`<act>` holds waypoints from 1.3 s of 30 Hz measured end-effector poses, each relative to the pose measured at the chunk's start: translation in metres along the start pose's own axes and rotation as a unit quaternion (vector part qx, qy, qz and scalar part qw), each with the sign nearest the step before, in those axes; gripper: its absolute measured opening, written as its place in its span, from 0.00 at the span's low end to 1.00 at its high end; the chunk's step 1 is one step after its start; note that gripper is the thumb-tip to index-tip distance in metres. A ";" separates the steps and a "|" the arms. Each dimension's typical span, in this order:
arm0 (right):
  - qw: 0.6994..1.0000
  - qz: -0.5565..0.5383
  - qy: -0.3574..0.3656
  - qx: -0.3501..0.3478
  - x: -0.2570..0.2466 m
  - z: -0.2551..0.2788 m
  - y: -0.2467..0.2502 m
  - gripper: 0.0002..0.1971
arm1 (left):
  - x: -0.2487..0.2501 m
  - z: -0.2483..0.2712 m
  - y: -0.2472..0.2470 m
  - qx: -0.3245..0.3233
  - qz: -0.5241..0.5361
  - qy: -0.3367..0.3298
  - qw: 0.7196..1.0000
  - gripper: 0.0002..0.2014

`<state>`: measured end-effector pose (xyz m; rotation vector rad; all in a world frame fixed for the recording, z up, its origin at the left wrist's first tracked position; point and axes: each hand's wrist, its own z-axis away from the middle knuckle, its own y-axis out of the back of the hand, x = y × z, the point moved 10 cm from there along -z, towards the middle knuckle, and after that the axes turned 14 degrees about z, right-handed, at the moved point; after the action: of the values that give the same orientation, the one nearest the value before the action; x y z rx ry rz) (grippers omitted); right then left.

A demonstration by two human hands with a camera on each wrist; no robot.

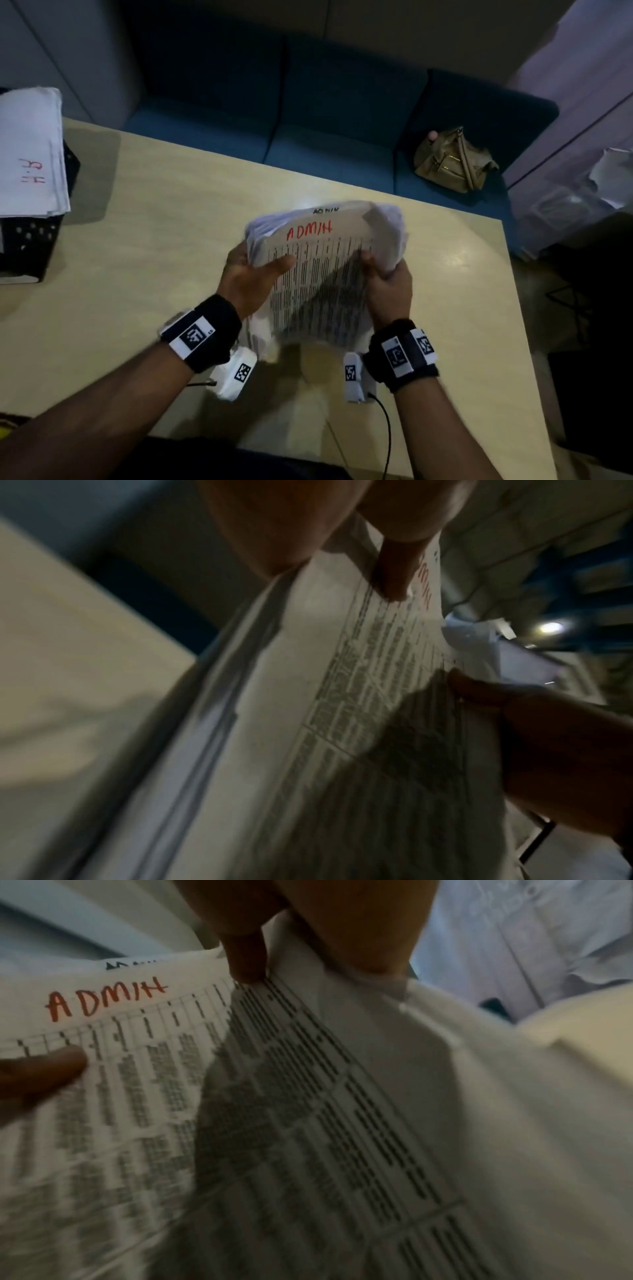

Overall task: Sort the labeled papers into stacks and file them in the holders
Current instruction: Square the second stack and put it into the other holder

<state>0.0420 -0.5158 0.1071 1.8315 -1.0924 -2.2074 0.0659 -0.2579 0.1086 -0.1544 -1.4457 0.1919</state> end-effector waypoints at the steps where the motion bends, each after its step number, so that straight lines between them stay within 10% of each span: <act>1: 0.998 -0.006 0.046 0.031 -0.024 0.001 0.011 0.18 | 0.022 0.004 -0.002 0.005 0.016 -0.041 0.999 0.15; 6: 0.986 -0.023 0.156 0.055 -0.067 0.025 0.013 0.14 | 0.040 0.024 0.002 0.031 -0.100 -0.081 0.991 0.24; 10: 0.989 -0.016 0.147 -0.021 -0.054 0.028 -0.011 0.23 | 0.046 0.033 -0.001 -0.076 -0.117 -0.243 0.960 0.38; 13: 0.963 0.005 0.265 0.045 -0.084 0.026 0.013 0.35 | 0.066 0.033 0.005 -0.082 -0.208 -0.343 0.912 0.32; 18: 0.896 0.142 0.418 0.047 -0.128 0.028 0.010 0.14 | 0.079 0.027 0.001 -0.130 -0.227 -0.347 0.901 0.14; 22: 0.947 0.001 0.314 0.073 -0.107 0.017 0.029 0.14 | 0.052 0.016 0.009 -0.091 -0.216 -0.235 0.944 0.28; 24: 0.971 -0.041 0.231 0.043 -0.078 0.008 0.021 0.33 | 0.022 0.009 0.017 -0.067 -0.144 -0.113 0.981 0.34; 26: 0.994 -0.007 0.108 -0.027 -0.036 -0.003 -0.004 0.49 | 0.002 0.009 0.024 -0.041 0.002 -0.011 0.999 0.17; 30: 0.988 0.141 0.013 -0.055 0.004 0.002 -0.031 0.33 | -0.013 0.022 0.010 -0.019 0.247 0.147 0.958 0.31; 37: 0.982 0.162 -0.037 -0.090 -0.010 0.023 -0.067 0.29 | -0.023 0.040 0.056 0.025 0.221 0.164 0.961 0.25; 39: 0.983 0.130 -0.019 -0.126 -0.035 0.022 -0.085 0.30 | -0.024 0.046 0.074 -0.009 0.181 0.174 0.968 0.09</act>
<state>0.0643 -0.4260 0.0896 1.4607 -0.9453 -2.1230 0.0150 -0.1921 0.0742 -0.4470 -1.0609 0.4282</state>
